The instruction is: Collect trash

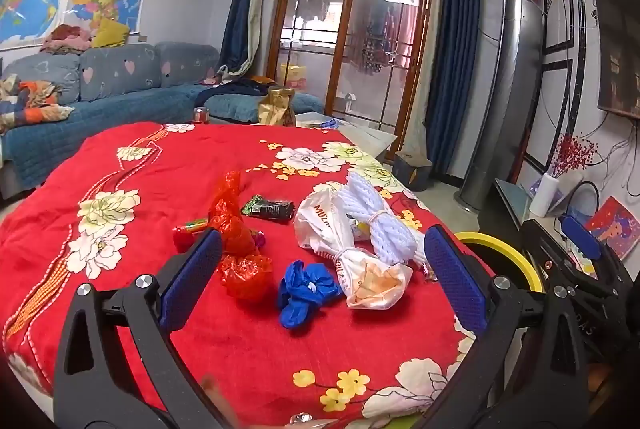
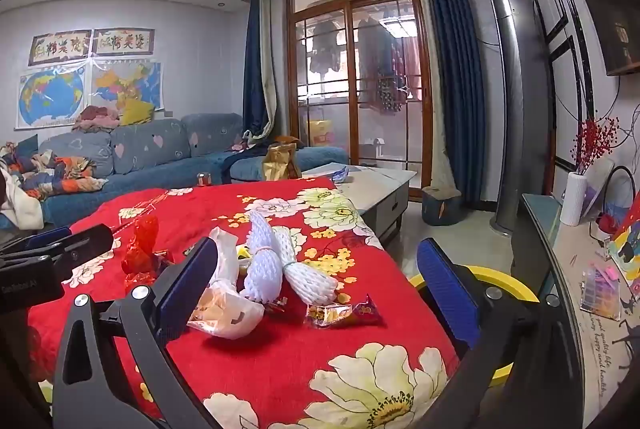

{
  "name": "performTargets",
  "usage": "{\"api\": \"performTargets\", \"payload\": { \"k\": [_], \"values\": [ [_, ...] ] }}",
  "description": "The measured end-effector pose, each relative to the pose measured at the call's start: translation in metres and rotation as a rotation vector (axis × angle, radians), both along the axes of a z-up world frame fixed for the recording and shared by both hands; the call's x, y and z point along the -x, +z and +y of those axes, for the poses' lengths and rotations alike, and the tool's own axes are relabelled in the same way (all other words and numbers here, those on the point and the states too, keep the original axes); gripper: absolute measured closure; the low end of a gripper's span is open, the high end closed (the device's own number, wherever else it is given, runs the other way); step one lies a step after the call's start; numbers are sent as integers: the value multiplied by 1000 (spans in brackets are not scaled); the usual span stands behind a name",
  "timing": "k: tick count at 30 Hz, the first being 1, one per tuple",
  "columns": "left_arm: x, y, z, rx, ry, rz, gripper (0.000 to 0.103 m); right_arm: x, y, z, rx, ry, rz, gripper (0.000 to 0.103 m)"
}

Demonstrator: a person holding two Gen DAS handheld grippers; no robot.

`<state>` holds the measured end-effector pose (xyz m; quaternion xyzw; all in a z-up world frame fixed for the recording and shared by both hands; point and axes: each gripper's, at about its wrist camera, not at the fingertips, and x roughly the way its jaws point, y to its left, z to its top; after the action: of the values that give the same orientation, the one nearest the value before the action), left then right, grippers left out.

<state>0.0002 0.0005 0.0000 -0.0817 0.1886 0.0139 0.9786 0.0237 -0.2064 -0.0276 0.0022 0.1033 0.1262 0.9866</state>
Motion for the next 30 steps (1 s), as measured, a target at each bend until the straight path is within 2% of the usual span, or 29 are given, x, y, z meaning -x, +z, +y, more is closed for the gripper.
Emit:
{"api": "performTargets", "payload": {
  "k": [30],
  "values": [
    [2,7,-5,-11,-5,-11,10,-5,-5,3,3,-10,16,6]
  ]
}}
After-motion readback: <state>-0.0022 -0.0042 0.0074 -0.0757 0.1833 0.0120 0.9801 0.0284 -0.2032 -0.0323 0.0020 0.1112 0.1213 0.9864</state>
